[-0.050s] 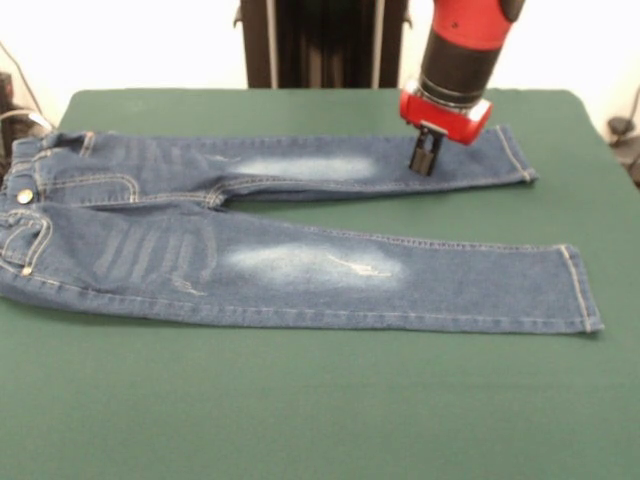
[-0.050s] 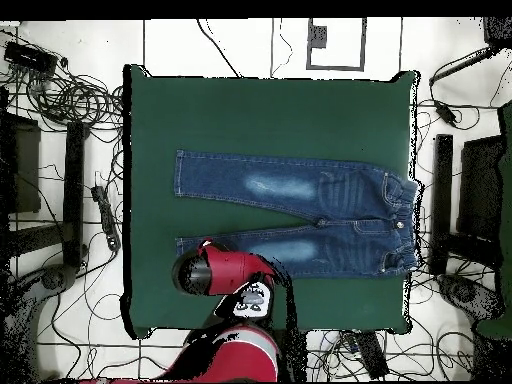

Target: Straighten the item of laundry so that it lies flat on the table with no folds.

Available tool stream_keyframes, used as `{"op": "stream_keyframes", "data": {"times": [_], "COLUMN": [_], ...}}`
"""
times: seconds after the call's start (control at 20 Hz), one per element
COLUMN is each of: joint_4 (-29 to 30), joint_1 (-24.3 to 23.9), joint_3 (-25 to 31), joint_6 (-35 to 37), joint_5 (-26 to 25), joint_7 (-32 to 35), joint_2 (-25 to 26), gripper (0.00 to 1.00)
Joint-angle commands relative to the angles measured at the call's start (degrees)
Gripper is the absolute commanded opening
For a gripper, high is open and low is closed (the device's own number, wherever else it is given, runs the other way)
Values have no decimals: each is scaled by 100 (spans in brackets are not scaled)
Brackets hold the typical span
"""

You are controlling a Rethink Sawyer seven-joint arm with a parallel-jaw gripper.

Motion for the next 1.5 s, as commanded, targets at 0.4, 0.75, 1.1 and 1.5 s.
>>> {"op": "stream_keyframes", "data": {"times": [0.4,0.75,1.1,1.5], "joint_4": [381,580,741,1145], "joint_1": [418,537,707,818], "joint_3": [744,759,823,1095], "joint_6": [-1301,-1315,-1352,-1264], "joint_5": [1086,1436,1868,2470], "joint_7": [1755,1755,1833,1990], "joint_2": [1222,1135,1064,779], "gripper": [0,0,0,0]}}
